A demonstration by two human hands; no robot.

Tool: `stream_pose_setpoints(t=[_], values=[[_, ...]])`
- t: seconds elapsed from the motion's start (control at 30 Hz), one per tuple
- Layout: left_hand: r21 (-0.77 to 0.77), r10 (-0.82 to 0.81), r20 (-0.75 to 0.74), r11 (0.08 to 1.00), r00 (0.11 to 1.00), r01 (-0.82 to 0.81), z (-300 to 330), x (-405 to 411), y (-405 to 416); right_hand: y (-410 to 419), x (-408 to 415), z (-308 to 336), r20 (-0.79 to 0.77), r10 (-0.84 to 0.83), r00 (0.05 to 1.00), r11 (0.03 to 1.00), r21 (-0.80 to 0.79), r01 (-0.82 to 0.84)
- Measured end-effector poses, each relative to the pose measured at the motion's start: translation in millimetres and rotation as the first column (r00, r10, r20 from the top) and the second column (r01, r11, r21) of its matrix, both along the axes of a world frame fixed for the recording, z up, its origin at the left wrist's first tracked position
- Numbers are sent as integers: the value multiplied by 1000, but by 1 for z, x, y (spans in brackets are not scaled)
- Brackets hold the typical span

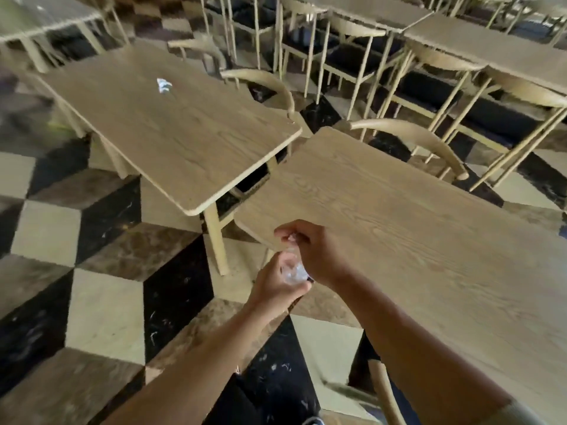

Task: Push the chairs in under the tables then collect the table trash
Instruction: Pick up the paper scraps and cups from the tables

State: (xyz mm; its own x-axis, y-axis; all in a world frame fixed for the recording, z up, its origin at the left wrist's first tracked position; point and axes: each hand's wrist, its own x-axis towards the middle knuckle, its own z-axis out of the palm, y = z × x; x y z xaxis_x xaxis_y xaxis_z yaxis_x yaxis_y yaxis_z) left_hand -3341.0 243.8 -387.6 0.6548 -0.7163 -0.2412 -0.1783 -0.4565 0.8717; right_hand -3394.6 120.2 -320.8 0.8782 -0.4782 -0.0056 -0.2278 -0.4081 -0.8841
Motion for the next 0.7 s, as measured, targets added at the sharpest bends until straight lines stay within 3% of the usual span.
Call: stream_pose_setpoints(t=[0.1, 0.37, 0.57, 0.63, 0.7], values=[[-44, 67, -78, 997, 995, -71, 0, 40, 29, 41, 46, -6, -51, 86, 995, 996, -11, -86], [-54, 309, -14, 950, 951, -309, -6, 186, 141, 129, 220, -10, -174, 347, 922, 913, 289, -289], [-130, 472, 13, 875, 881, -467, 13, 294, 230, 189, 322, 3, -15, 500, 866, 865, -37, -500], [-140, 493, 78, 866, 866, -480, 15, 319, 252, 203, 354, 6, -174, 580, 796, 795, -92, -599], [-112, 489, 118, 871, 864, -478, 15, 341, 265, 217, 384, 9, -407, 635, 657, 668, -138, -731]])
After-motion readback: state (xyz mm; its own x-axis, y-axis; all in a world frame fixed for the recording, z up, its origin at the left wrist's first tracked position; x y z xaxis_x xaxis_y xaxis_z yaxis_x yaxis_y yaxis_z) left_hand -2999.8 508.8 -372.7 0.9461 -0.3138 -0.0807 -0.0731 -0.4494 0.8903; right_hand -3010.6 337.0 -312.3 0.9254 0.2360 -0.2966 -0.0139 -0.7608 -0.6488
